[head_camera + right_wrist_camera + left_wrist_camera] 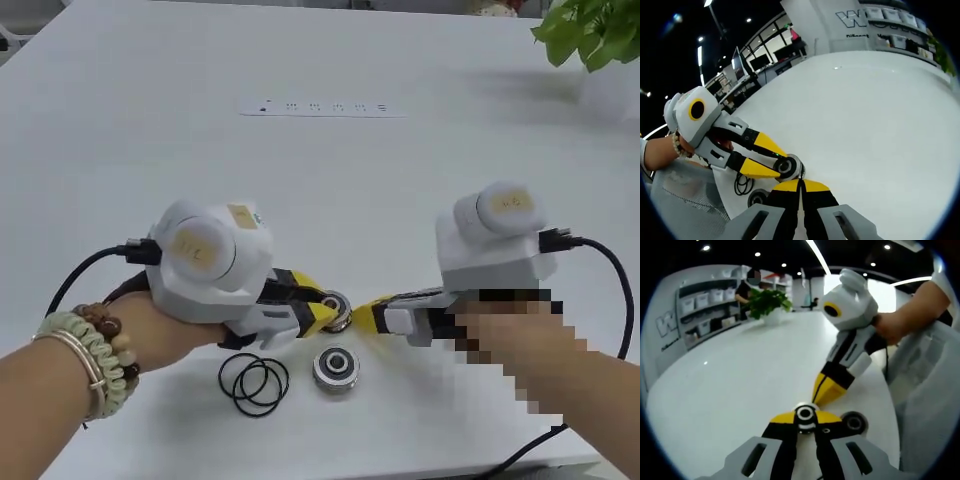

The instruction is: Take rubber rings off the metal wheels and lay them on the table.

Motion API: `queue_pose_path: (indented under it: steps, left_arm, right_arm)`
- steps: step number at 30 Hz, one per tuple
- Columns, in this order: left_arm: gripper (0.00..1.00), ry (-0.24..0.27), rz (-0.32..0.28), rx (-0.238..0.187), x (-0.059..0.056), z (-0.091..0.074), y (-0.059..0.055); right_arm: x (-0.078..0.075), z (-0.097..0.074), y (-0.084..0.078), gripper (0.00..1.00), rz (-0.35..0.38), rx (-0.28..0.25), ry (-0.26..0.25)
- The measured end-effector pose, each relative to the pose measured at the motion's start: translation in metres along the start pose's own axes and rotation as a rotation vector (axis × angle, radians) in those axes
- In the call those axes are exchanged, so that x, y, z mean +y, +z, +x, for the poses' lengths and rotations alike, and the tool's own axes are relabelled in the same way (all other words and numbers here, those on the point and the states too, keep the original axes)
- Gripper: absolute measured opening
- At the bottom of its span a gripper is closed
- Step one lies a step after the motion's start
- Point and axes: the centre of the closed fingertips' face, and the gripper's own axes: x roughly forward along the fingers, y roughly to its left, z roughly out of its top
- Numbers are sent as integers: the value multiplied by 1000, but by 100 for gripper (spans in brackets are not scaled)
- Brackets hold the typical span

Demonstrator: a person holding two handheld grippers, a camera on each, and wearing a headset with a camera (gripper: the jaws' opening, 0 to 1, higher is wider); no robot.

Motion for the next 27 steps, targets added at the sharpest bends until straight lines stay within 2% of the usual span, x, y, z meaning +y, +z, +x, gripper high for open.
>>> queue_pose_path:
  steps: [6, 8, 9, 10, 11, 12, 16, 27]
  left_arm:
    - [13, 1, -2, -1, 0, 0, 0]
    - [13, 1, -3, -1, 1, -1, 0]
    - [13, 1, -4, -2, 1, -1, 0]
    - [13, 3, -5, -3, 1, -1, 0]
    - [13, 1, -6, -3, 1, 0, 0]
    - [13, 1, -5, -3, 1, 0, 0]
    - [13, 3, -5, -4, 0, -1, 0]
    - [13, 13, -11, -12, 2, -2, -1]
  right_arm:
    - [-1, -1, 2, 0, 15, -6, -3]
    - [-2, -3, 10, 0, 42, -51, 2]
    - [3, -4, 17, 0, 99, -85, 40]
    - [4, -5, 16, 0, 130, -76, 49]
    - [0, -4, 12, 0, 93, -59, 25]
    - [0, -4, 12, 0, 85, -62, 24]
    - [3, -4, 13, 0, 97, -67, 36]
    - [4, -2, 15, 0, 82, -73, 20]
